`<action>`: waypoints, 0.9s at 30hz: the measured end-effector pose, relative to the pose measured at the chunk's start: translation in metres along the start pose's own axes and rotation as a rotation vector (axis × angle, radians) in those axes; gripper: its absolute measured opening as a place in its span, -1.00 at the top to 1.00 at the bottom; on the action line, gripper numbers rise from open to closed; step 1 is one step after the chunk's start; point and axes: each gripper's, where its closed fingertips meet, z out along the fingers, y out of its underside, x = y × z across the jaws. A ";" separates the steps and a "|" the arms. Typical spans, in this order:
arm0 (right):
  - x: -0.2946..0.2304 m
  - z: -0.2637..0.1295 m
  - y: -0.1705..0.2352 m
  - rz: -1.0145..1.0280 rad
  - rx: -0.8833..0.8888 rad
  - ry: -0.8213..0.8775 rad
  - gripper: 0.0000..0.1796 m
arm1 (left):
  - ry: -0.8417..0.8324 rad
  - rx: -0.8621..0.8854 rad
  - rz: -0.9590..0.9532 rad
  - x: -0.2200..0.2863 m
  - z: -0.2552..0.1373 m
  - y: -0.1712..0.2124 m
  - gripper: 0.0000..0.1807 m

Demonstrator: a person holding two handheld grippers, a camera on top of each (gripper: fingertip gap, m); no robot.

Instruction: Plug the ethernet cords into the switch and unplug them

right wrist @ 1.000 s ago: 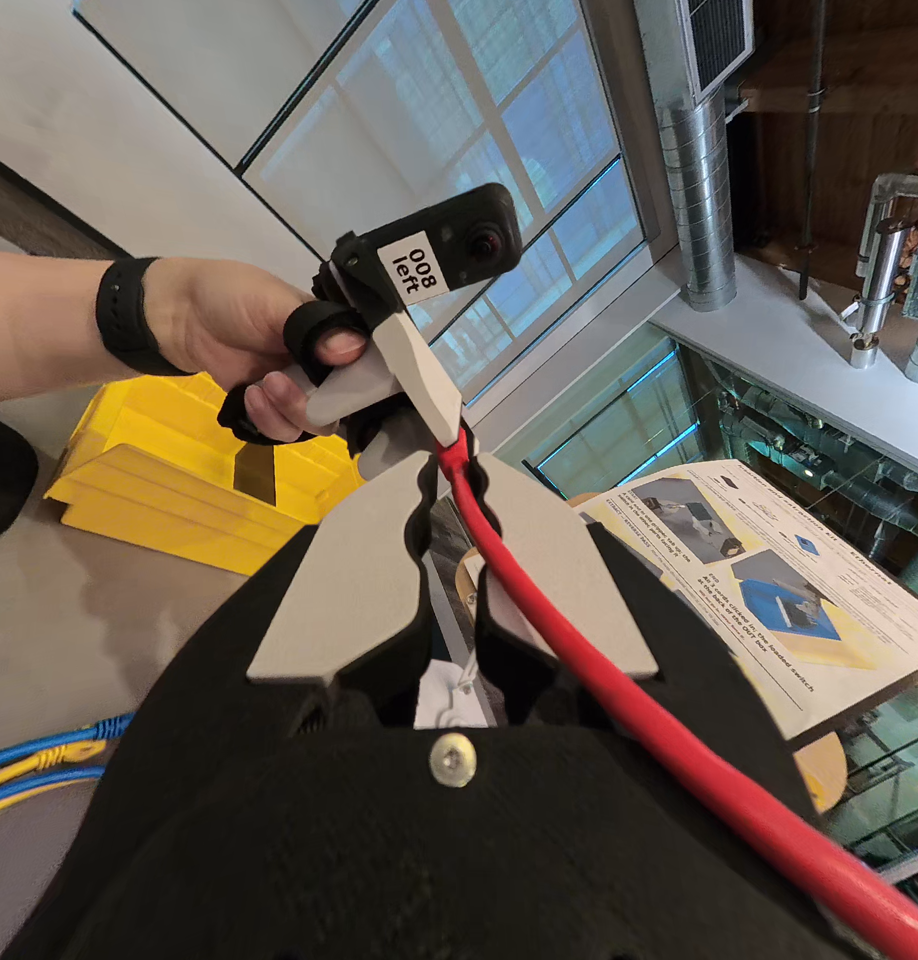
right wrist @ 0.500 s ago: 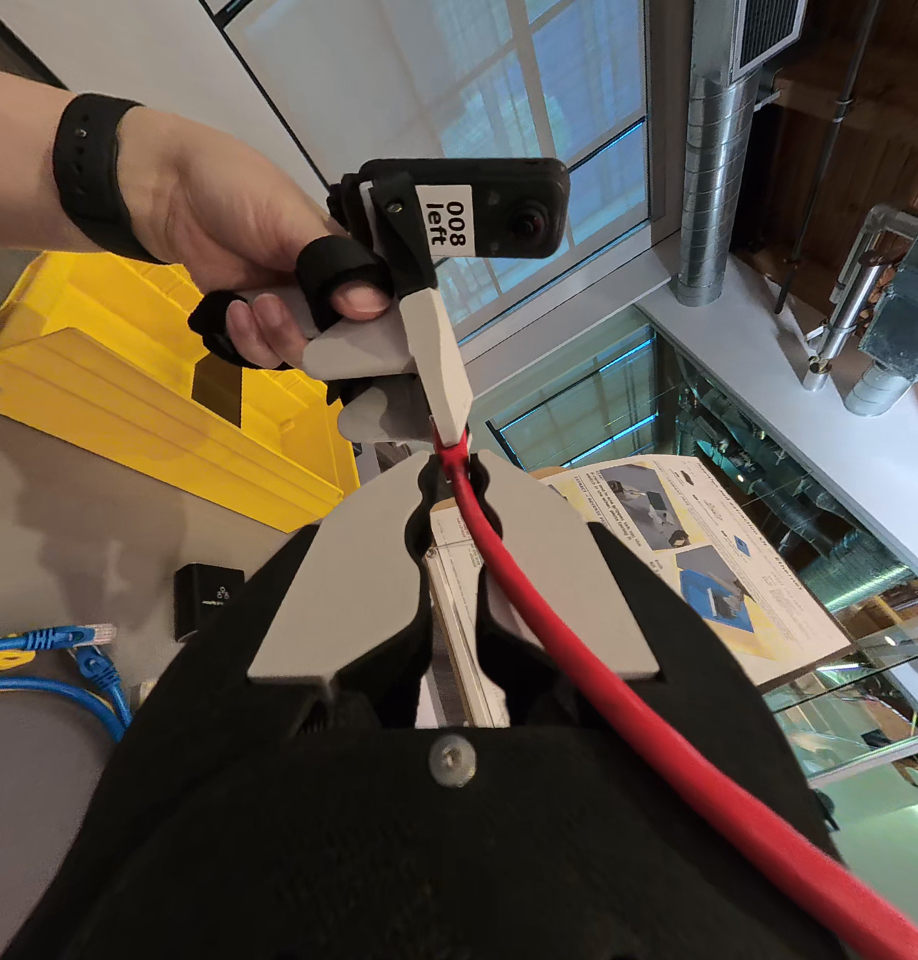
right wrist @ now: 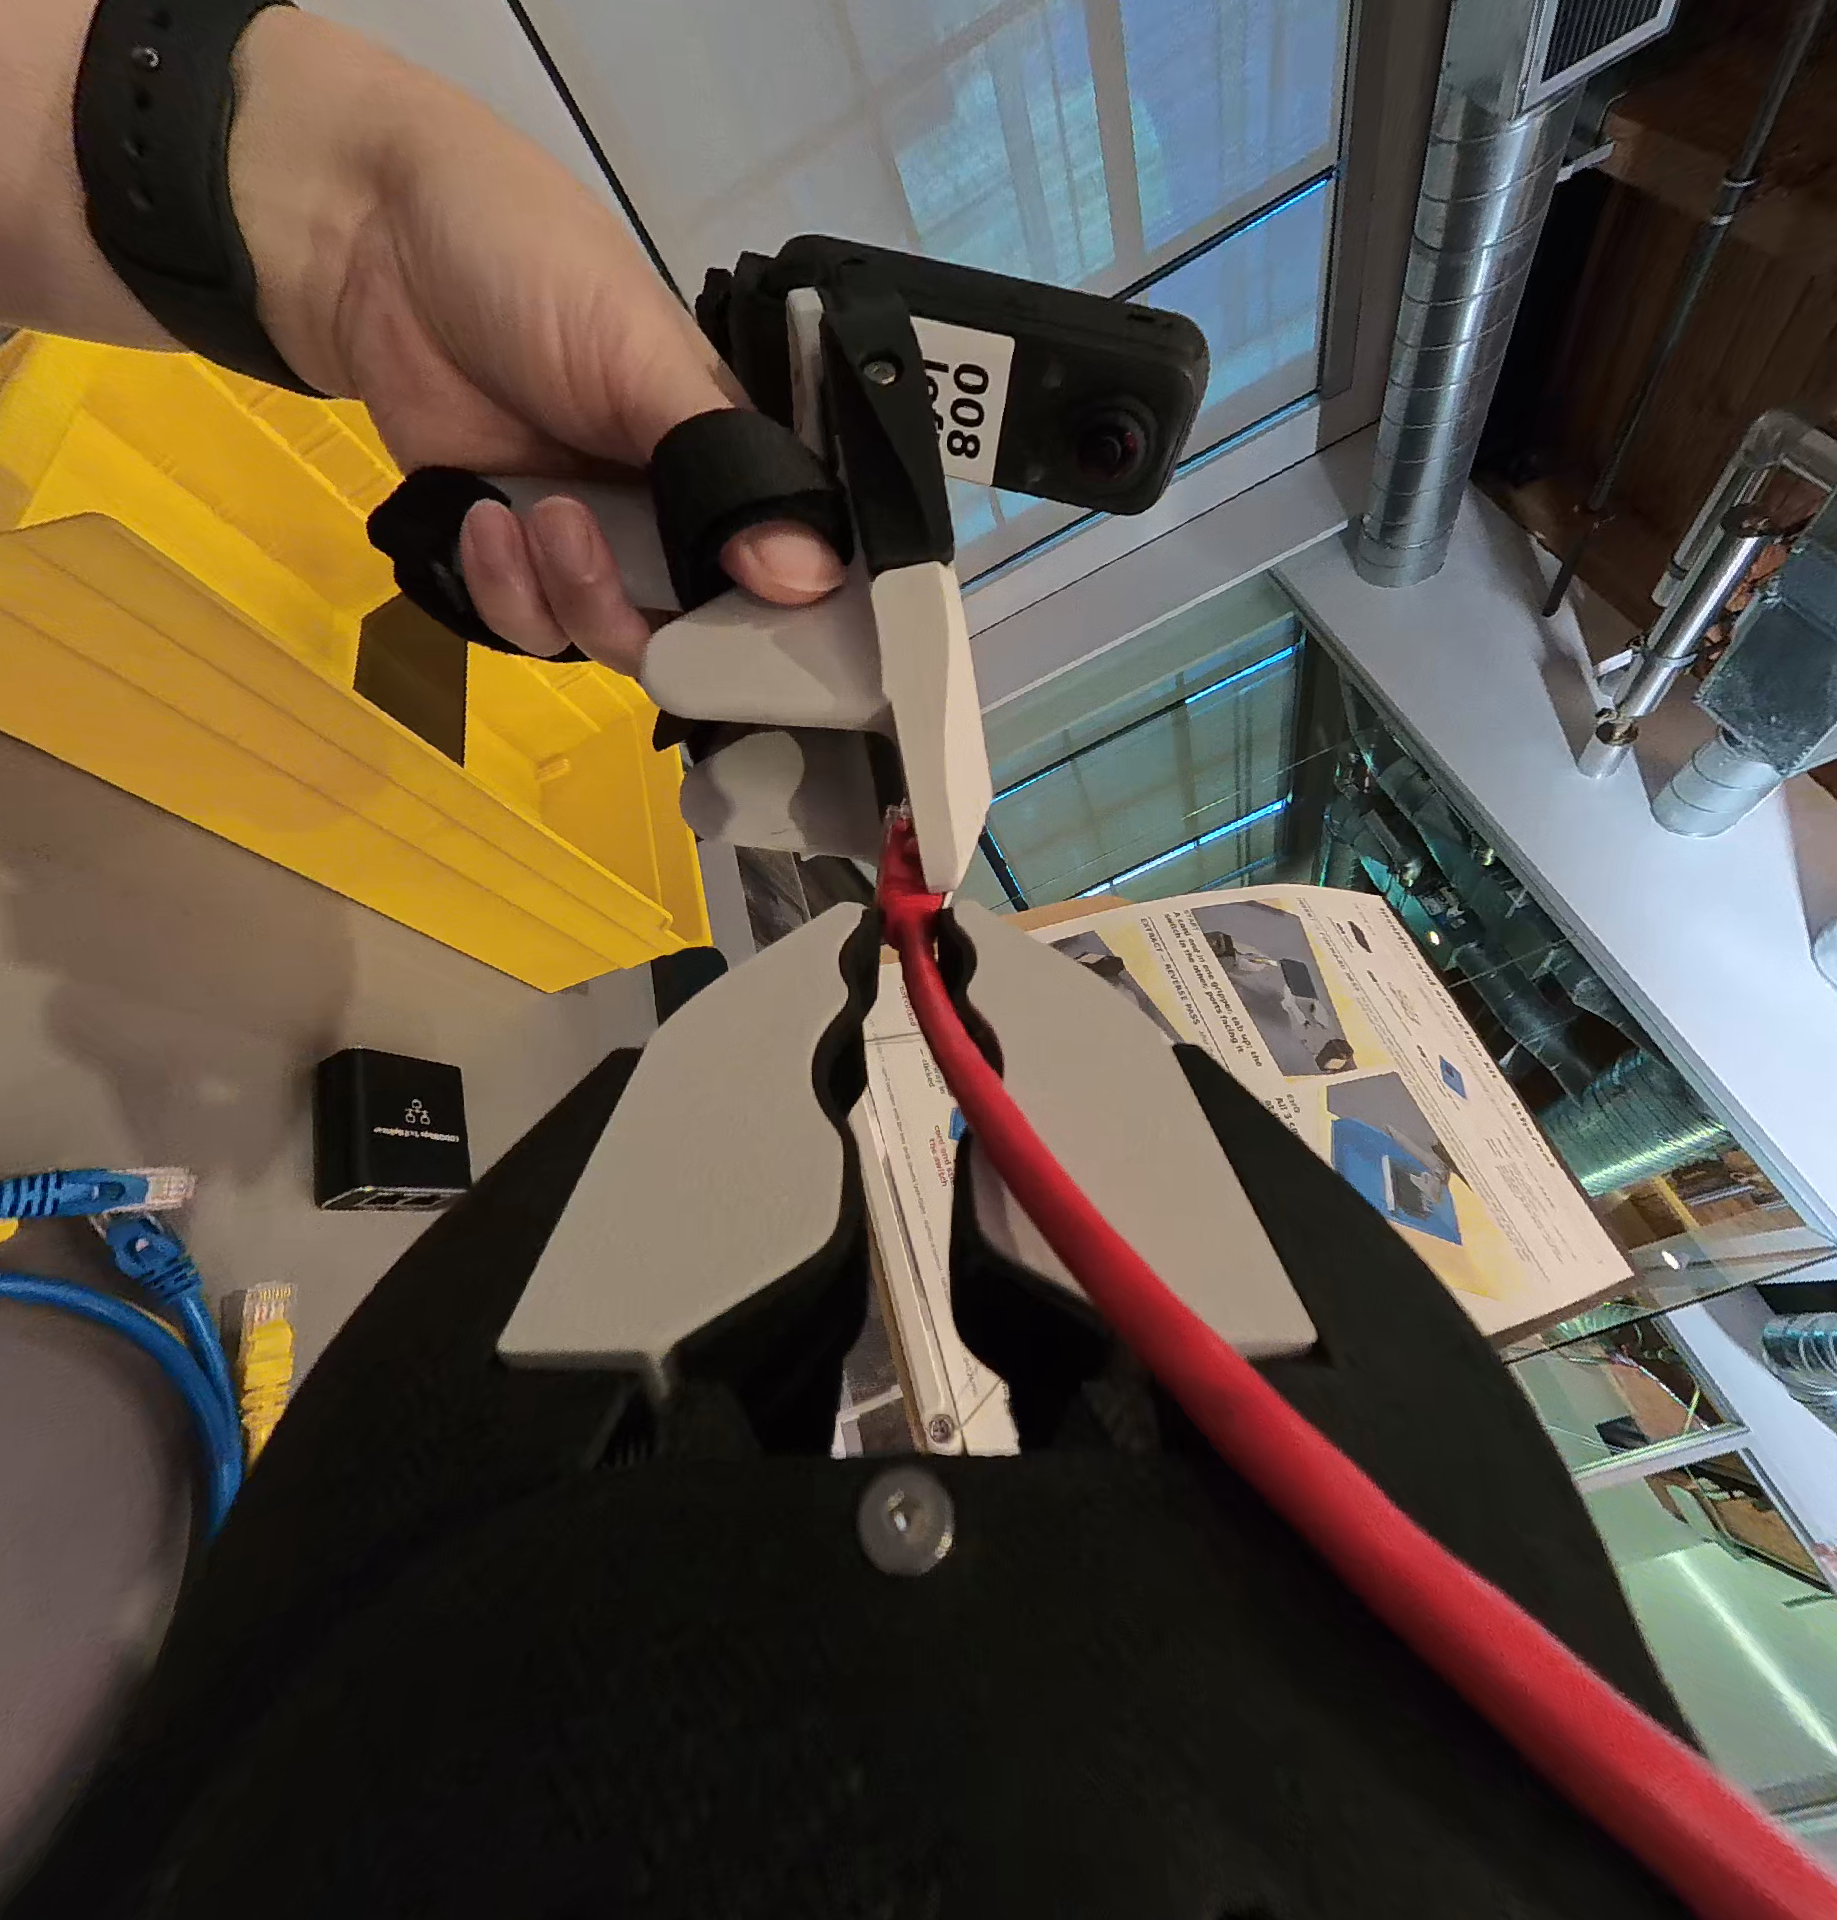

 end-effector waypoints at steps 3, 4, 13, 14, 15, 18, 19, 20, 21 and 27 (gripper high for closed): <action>0.000 0.001 -0.002 0.051 0.019 -0.009 0.84 | -0.003 0.006 0.006 0.000 -0.001 -0.001 0.79; -0.001 0.001 -0.002 0.060 0.018 -0.013 0.84 | -0.008 0.001 0.008 0.000 -0.001 -0.001 0.79; -0.002 0.001 0.003 0.126 0.002 -0.045 0.88 | -0.015 -0.011 0.008 -0.005 0.001 0.002 0.78; -0.001 0.001 0.003 0.136 0.004 -0.046 0.88 | -0.015 -0.009 0.009 -0.005 0.001 0.002 0.78; -0.002 0.001 0.004 0.139 0.008 -0.045 0.88 | -0.016 -0.009 0.005 -0.005 0.001 0.002 0.78; -0.001 0.002 0.005 0.161 0.013 -0.039 0.88 | -0.026 -0.006 0.008 -0.007 0.001 0.002 0.78; -0.002 0.003 0.005 0.164 0.014 -0.042 0.88 | -0.031 -0.013 0.009 -0.008 0.001 0.003 0.78; -0.003 0.003 0.005 0.162 0.011 -0.044 0.88 | -0.033 -0.016 0.009 -0.008 0.001 0.003 0.78; -0.002 0.004 0.006 0.163 0.007 -0.042 0.88 | -0.033 -0.013 0.007 -0.009 0.000 0.003 0.78; 0.000 0.001 0.000 0.220 0.048 -0.051 0.88 | -0.005 -0.004 0.011 -0.006 -0.002 0.000 0.73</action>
